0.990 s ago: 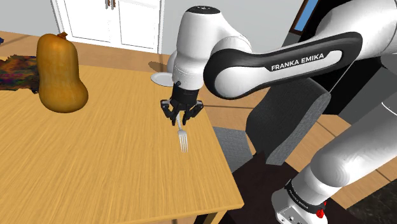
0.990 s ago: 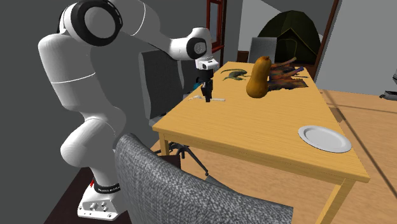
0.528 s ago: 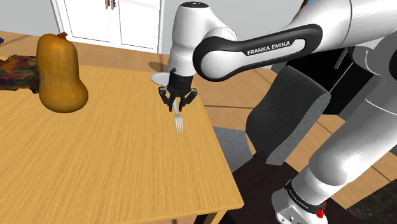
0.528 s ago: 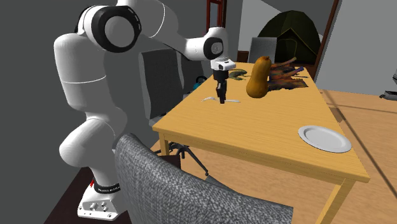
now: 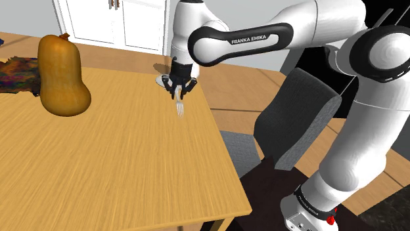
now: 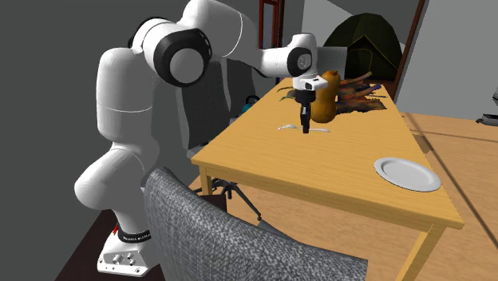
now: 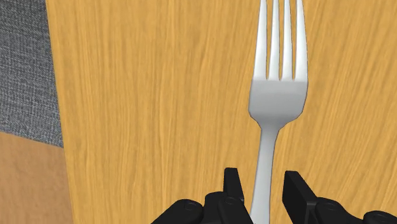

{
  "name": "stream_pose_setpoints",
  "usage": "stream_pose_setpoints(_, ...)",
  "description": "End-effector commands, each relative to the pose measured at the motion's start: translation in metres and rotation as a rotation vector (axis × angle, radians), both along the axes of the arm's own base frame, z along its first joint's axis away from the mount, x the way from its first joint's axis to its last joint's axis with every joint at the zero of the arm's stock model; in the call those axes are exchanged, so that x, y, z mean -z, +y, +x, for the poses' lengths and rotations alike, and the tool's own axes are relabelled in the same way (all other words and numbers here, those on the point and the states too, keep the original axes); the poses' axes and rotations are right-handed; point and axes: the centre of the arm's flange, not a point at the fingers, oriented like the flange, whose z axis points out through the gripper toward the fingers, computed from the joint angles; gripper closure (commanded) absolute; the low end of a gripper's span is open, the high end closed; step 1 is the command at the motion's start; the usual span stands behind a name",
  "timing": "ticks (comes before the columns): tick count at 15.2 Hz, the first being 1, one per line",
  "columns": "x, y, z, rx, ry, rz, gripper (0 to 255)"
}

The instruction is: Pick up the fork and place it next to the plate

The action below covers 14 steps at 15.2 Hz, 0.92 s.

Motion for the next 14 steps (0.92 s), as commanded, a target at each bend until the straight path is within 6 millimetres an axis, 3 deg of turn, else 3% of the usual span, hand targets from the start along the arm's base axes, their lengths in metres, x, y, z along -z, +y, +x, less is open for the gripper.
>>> stream_pose_setpoints(1, -0.001, -0.008, 0.024, 0.0, 0.0, -0.001, 255)
stream_pose_setpoints(7, -0.002, -0.036, 0.092, 0.0, 0.0, -0.001, 255)
stream_pose_setpoints(14, 0.035, -0.036, 0.092, 0.0, 0.0, -0.001, 255)
